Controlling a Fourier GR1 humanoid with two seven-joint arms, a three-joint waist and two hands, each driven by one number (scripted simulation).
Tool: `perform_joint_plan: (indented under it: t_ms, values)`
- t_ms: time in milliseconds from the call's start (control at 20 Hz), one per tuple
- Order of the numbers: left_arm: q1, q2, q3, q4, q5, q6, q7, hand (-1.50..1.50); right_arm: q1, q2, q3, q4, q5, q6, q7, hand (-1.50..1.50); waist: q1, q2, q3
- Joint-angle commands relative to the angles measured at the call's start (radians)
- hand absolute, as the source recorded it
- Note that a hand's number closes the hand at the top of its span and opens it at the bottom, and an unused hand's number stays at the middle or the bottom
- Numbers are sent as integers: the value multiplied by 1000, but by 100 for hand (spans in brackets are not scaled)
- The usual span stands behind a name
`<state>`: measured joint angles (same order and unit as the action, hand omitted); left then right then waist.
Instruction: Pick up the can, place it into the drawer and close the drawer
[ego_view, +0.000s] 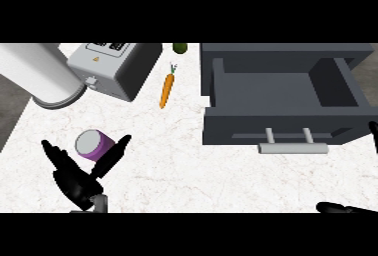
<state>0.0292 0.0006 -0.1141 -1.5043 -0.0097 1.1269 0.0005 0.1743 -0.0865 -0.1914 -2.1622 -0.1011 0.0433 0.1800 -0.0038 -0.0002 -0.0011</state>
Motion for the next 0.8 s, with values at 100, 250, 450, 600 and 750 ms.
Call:
perform_joint_plan:
  t_ms: [100, 250, 450, 600, 750]
  values:
    - [-86, -1, 51, 204, 292, 7, -280, -150, -32, -11, -17, -42, -12, -4, 66, -150, -1, 1, 0]
    - [2, -1, 79, 203, 416, -58, -424, -150, 12, 9, 13, -102, 7, 3, 80, -150, 1, 0, 0]
    - [-71, -1, 102, 321, 486, -92, -490, -150, 51, -1, -64, -133, -57, 37, 80, -150, -2, 0, 0]
    - [-121, -1, 211, 450, 545, -203, -590, -150, -48, -38, -94, 16, -48, 46, 38, -150, 1, 1, 0]
    - [-113, -1, 233, 484, 581, -211, -639, -150, 7, 20, -37, 36, 31, 57, -46, -150, 1, 1, 1]
